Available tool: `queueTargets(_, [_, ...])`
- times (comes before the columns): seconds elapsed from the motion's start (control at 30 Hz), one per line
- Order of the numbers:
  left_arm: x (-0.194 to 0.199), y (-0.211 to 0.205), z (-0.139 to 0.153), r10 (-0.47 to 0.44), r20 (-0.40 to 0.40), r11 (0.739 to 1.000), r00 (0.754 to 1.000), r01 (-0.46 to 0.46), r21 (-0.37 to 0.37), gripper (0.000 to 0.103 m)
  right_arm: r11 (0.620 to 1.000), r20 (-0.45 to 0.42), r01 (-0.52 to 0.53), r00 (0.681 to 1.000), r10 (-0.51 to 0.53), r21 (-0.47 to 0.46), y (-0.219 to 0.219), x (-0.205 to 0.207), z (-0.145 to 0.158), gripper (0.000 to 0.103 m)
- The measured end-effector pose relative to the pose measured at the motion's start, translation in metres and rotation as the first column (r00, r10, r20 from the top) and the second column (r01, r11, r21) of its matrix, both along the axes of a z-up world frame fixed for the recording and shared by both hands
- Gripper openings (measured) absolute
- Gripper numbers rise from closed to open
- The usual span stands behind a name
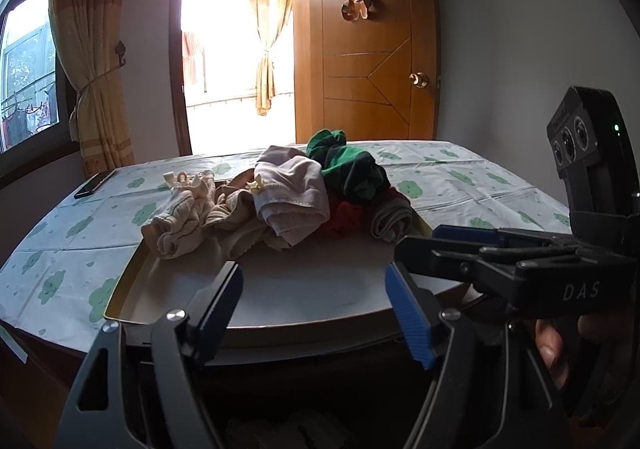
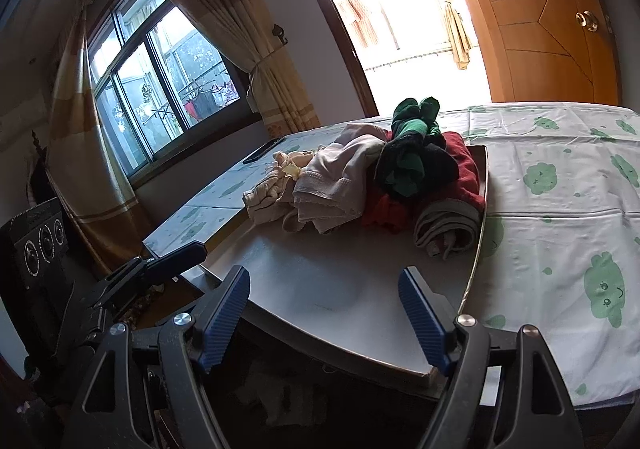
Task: Take underwear out of drawer
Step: 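Lower both open tools back into the drawer toward the remaining clothes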
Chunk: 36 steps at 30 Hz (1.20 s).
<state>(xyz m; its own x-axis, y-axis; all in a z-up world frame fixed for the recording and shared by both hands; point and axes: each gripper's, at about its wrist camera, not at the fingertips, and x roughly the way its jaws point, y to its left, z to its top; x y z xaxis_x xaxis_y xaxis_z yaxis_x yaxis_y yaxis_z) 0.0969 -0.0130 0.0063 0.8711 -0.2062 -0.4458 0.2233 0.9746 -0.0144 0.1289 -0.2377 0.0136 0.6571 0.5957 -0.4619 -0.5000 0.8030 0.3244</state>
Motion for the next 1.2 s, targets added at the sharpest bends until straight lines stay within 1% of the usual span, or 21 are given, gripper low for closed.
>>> queueTargets(0.27, [-0.009,0.001,-0.002,-0.003,-0.001,0.999,1.000,0.003,-0.033,0.075,1.000,0.001,-0.007,1.000,0.007,0.010,-0.004,-0.011,-0.004,0.079])
queueTargets(0.43, [-0.019,-0.002,-0.001,0.009,0.030,1.000,1.000,-0.009,-0.003,0.075,1.000,0.008,0.005,1.000,-0.006,0.019,-0.008,-0.018,-0.008,0.081])
queueTargets(0.63, [-0.028,0.000,-0.002,0.023,0.042,1.000,0.999,-0.023,-0.003,0.075,0.999,0.013,0.027,1.000,-0.028,0.022,-0.016,-0.022,-0.012,0.082])
queueTargets(0.83, [-0.034,0.004,-0.005,0.035,0.034,0.999,0.999,-0.035,-0.016,0.075,0.999,0.004,0.024,1.000,-0.024,0.029,-0.021,-0.032,-0.014,0.082])
queueTargets(1.2, [-0.049,0.012,-0.007,0.056,0.037,0.998,0.998,-0.055,-0.040,0.075,1.000,0.032,0.005,0.999,-0.006,0.028,-0.022,-0.061,-0.010,0.083])
